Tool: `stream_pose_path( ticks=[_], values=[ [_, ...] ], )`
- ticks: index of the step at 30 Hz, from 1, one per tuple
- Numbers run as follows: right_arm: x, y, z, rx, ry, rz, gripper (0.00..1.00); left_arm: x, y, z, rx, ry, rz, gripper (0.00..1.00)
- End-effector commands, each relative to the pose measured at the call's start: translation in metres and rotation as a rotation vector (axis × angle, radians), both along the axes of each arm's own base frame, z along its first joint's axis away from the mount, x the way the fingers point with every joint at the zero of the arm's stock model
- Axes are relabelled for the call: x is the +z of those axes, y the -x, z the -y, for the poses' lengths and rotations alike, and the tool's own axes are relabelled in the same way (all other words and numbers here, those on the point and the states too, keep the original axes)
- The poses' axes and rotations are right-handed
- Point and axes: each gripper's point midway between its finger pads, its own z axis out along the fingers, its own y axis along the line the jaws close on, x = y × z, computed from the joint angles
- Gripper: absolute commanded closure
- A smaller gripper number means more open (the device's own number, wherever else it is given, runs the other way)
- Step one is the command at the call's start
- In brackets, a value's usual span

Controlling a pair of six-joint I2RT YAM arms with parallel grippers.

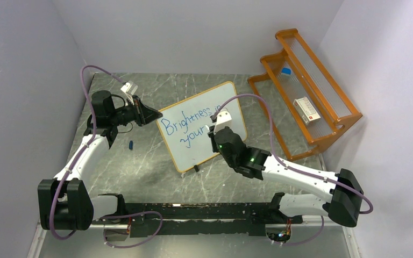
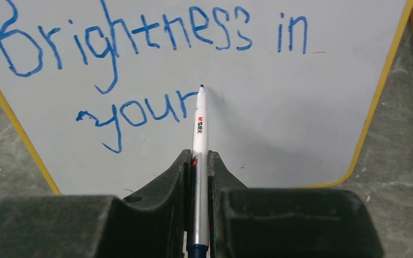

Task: Write a sentence on the whiteboard

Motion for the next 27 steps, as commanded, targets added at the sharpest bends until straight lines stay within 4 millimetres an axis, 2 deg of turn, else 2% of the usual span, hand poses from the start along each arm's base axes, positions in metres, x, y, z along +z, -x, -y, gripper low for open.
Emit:
stream_pose_path(
  ticks=[1,14,22,27],
  values=[
    [0.003,-0.005,0.015,-0.036,0.001,0.008,1.00,-0.053,0.008,-0.002,0.032,-0.080,-0.161,0.95],
    [-0.002,-0.011,0.040,-0.082,-0.002,-0.003,1.00,-0.054,0.008,-0.003,0.033,-0.081,-0.165,0.95],
    [-0.003,-0.014,0.048,-0.088,-0.013,-0.006,1.00,-0.055,0.008,-0.003,0.032,-0.083,-0.165,0.95],
    [-0.003,-0.016,0.045,-0.073,-0.022,-0.006,1.00,-0.055,0.008,-0.003,0.032,-0.083,-0.165,0.95]
  ],
)
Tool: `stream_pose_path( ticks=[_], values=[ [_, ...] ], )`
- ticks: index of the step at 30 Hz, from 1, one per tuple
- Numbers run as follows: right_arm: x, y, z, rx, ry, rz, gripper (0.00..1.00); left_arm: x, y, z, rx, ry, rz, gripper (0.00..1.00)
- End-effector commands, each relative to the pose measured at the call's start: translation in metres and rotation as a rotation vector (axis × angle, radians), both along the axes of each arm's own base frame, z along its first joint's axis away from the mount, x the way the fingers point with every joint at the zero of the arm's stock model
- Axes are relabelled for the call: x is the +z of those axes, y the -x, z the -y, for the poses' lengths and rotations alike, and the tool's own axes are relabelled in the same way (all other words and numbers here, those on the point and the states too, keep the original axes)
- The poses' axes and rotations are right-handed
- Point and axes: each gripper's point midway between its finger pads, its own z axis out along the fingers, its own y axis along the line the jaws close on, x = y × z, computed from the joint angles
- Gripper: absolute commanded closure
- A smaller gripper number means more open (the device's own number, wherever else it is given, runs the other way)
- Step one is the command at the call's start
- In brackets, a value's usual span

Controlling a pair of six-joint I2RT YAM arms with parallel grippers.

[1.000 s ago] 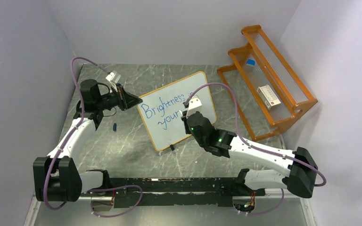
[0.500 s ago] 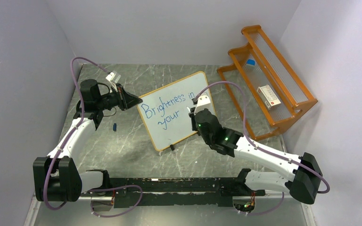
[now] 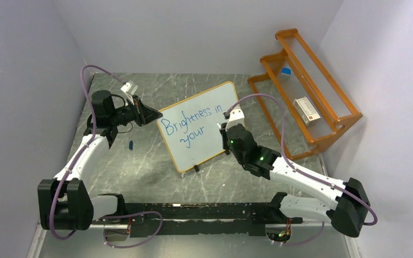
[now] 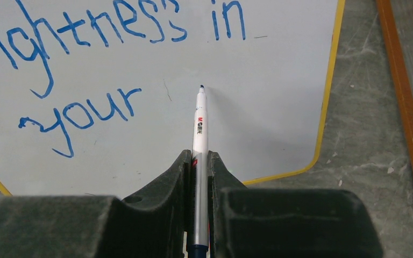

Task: Write a sentence on the whiteboard

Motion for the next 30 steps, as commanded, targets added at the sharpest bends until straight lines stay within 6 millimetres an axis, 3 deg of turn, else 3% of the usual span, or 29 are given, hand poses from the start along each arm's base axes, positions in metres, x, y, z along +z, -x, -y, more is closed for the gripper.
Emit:
stream_pose_path(
  ticks=[1,20,30],
  values=[
    [0.002,-0.002,-0.002,0.018,-0.012,0.008,1.00,-0.055,0.007,-0.003,0.032,-0.083,-0.162,0.95],
    [-0.003,-0.003,-0.020,0.081,-0.025,-0.019,1.00,-0.055,0.007,-0.003,0.033,-0.082,-0.165,0.95],
    [-0.015,-0.008,-0.013,0.036,0.008,-0.040,1.00,-0.055,0.007,-0.003,0.033,-0.083,-0.162,0.95]
  ],
)
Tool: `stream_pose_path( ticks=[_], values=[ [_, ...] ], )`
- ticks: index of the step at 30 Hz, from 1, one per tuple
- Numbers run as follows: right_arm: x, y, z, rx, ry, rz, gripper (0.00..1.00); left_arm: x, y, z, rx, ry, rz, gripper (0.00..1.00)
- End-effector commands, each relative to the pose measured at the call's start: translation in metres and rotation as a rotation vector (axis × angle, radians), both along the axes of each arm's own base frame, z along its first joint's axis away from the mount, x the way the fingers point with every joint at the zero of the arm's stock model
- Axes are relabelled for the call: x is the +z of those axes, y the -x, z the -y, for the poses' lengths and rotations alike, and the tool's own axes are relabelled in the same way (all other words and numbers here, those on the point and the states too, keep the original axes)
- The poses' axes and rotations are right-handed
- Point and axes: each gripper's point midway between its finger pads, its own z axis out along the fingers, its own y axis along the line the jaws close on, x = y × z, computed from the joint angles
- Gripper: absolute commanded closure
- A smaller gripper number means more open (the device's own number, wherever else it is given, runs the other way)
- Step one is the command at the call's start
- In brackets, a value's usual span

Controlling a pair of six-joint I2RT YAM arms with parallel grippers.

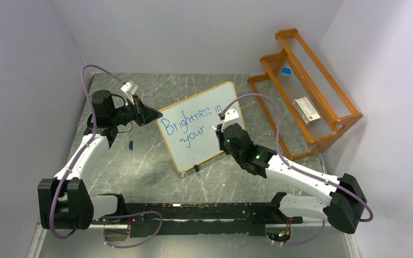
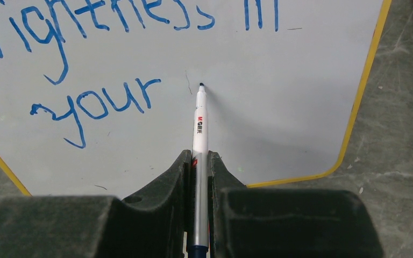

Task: Write a sentence on the whiteboard

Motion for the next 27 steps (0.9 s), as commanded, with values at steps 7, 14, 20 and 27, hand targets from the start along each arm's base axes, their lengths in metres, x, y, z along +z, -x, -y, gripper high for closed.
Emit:
stream_pose_path(
  ticks=[7,14,20,27],
  values=[
    [0.006,-0.010,0.012,-0.067,0.003,0.024,1.00,-0.054,0.008,-0.003,0.032,-0.080,-0.161,0.95],
    [0.011,-0.012,0.012,-0.072,-0.012,0.039,1.00,-0.054,0.008,-0.003,0.032,-0.080,-0.162,0.95],
    [0.017,-0.015,0.008,-0.065,-0.022,0.055,1.00,-0.054,0.008,-0.002,0.031,-0.080,-0.162,0.95],
    [0.023,-0.017,0.002,-0.046,-0.039,0.067,1.00,-0.055,0.008,-0.003,0.032,-0.080,-0.163,0.95]
  ],
)
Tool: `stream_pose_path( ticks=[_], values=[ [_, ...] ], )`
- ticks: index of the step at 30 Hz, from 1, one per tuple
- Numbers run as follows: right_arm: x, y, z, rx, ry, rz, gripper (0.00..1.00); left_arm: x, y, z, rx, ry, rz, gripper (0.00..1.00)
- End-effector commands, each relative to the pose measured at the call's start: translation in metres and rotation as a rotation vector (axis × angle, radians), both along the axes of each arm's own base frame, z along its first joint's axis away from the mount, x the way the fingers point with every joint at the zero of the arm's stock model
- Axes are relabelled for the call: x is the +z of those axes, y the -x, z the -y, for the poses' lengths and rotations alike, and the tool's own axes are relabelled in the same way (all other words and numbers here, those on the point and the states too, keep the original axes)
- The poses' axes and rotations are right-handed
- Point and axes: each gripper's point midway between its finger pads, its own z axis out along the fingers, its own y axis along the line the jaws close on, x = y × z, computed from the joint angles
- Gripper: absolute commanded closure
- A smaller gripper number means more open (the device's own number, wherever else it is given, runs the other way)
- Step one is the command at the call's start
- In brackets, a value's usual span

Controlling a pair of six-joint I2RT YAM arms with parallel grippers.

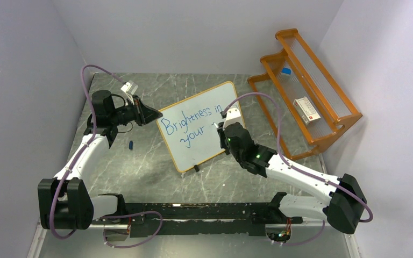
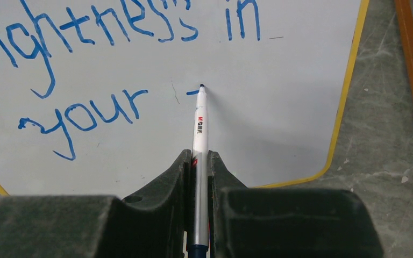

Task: Write a sentence on the whiteboard

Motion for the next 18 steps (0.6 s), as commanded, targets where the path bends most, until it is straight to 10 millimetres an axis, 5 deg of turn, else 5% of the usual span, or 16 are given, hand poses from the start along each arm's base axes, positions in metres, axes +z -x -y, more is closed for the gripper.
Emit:
stream_pose_path(
  ticks=[1,18],
  values=[
    [0.020,-0.010,-0.006,-0.003,-0.040,0.047,1.00,-0.054,0.008,-0.003,0.032,-0.081,-0.161,0.95],
    [0.011,-0.003,-0.016,0.068,-0.027,-0.001,1.00,-0.055,0.007,-0.003,0.034,-0.081,-0.162,0.95]
  ],
)
